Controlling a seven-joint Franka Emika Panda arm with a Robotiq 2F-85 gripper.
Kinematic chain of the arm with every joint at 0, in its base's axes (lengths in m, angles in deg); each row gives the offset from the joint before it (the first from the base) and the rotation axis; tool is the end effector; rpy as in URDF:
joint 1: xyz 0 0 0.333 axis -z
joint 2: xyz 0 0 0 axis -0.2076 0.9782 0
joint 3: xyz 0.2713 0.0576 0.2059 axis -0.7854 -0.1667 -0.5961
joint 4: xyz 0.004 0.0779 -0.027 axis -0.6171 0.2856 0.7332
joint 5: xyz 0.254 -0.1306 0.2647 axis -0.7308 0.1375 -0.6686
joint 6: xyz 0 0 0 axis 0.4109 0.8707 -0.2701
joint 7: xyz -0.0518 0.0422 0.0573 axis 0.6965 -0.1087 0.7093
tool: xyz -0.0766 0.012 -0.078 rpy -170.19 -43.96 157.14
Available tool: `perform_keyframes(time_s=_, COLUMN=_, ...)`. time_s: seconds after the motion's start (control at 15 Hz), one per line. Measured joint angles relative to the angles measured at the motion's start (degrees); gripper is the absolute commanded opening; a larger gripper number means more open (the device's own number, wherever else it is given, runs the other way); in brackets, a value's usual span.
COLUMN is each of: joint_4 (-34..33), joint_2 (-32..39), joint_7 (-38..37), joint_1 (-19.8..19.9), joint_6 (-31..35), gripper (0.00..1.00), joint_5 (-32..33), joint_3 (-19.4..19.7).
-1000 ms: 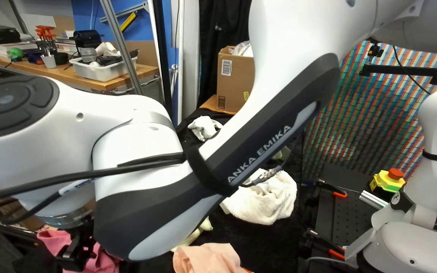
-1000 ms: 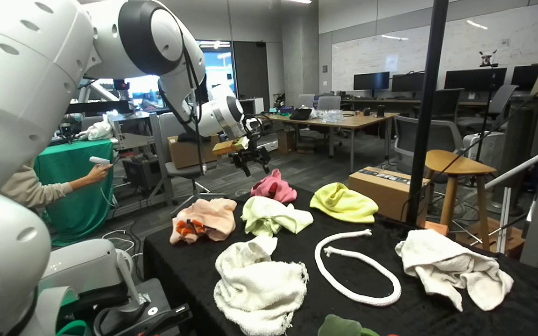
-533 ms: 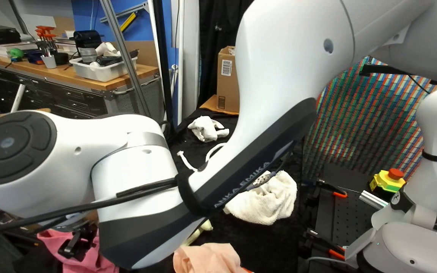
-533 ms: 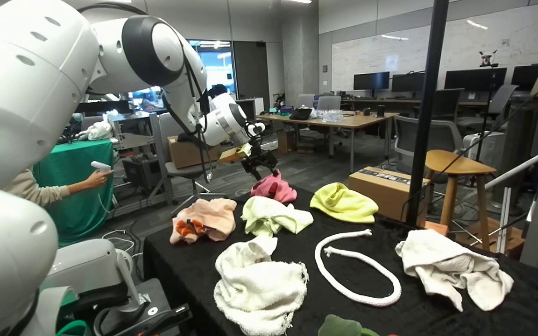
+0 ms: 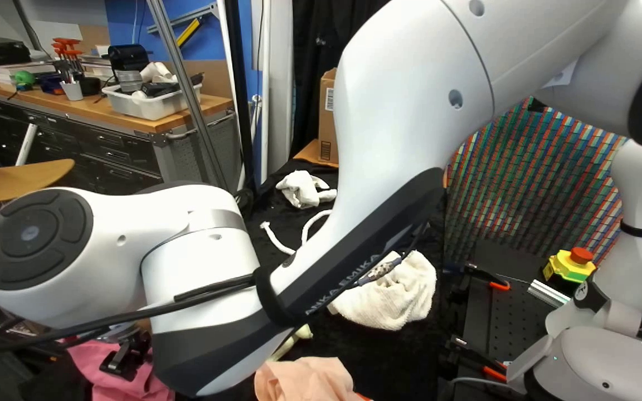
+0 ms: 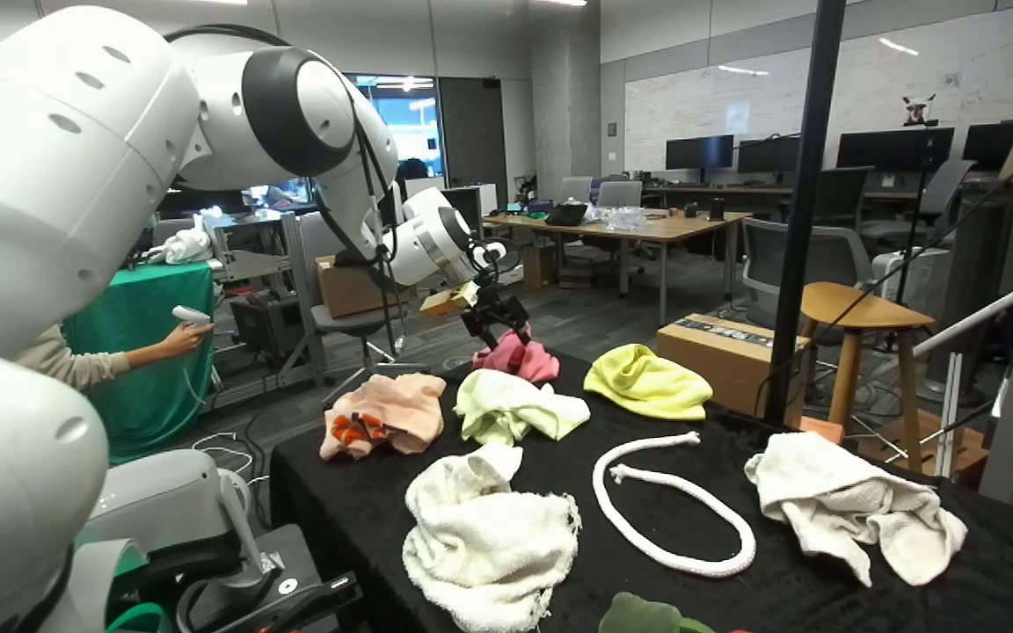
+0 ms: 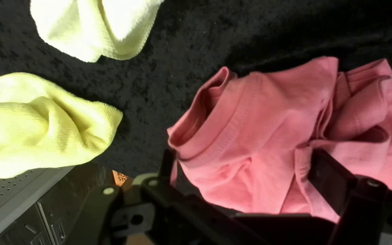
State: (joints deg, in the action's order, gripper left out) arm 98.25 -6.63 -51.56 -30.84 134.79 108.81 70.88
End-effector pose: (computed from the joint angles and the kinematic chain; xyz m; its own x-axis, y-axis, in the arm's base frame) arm 0.5991 0.4700 0.2502 0.8811 0.3812 0.2800 0.2691 -0.8909 0.3659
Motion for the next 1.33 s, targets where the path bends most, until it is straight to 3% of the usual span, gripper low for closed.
perform_keyframes(time_s=0.07, joint_4=-0.09, joint_2=0.07, joint_7=-0.01, joint_1=0.07, joint_6=-0.09, gripper=0.76, joint_5=-0.05, joint_3=0.0)
perform_keyframes(time_s=0.2, joint_4=-0.17, joint_2=0.07, joint_7=0.0, joint_1=0.17, joint_6=-0.34, gripper=0.65, joint_5=-0.24, joint_3=0.0)
perform_keyframes(time_s=0.6, joint_4=-0.18, joint_2=0.1, joint_7=0.08, joint_1=0.46, joint_6=-0.71, gripper=0.14, joint_5=-0.74, joint_3=-0.08)
perform_keyframes(time_s=0.87, joint_4=-0.17, joint_2=0.1, joint_7=0.74, joint_1=0.97, joint_6=-1.11, gripper=0.02, joint_5=-1.99, joint_3=-0.5)
perform_keyframes(time_s=1.33, joint_4=0.15, joint_2=-1.06, joint_7=3.43, joint_1=2.48, joint_6=-3.11, gripper=0.07, joint_5=-4.97, joint_3=-1.1)
